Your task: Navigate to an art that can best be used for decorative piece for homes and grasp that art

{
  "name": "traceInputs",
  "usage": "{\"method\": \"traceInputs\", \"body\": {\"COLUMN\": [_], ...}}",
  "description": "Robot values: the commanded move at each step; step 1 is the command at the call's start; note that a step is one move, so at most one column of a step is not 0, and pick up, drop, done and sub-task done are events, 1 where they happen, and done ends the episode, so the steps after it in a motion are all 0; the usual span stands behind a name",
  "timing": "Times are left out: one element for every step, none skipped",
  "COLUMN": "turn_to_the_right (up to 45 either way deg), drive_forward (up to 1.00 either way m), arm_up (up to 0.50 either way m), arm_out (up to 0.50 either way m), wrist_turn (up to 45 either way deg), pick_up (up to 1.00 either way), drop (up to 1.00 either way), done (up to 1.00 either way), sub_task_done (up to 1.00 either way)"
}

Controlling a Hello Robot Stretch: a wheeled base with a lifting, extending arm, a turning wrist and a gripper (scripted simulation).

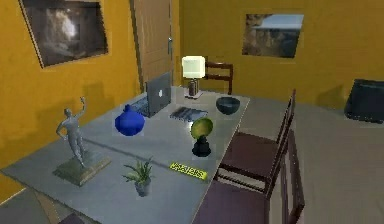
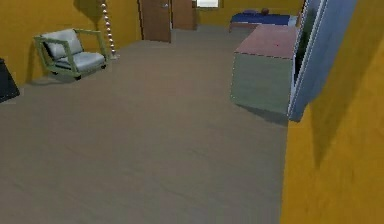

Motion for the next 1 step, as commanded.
{"method": "traceInputs", "body": {"turn_to_the_right": [-45.0], "drive_forward": [0.0], "arm_up": [0.0], "arm_out": [0.0], "wrist_turn": [0.0], "pick_up": [0.0], "drop": [0.0], "done": [0.0], "sub_task_done": [0.0]}}
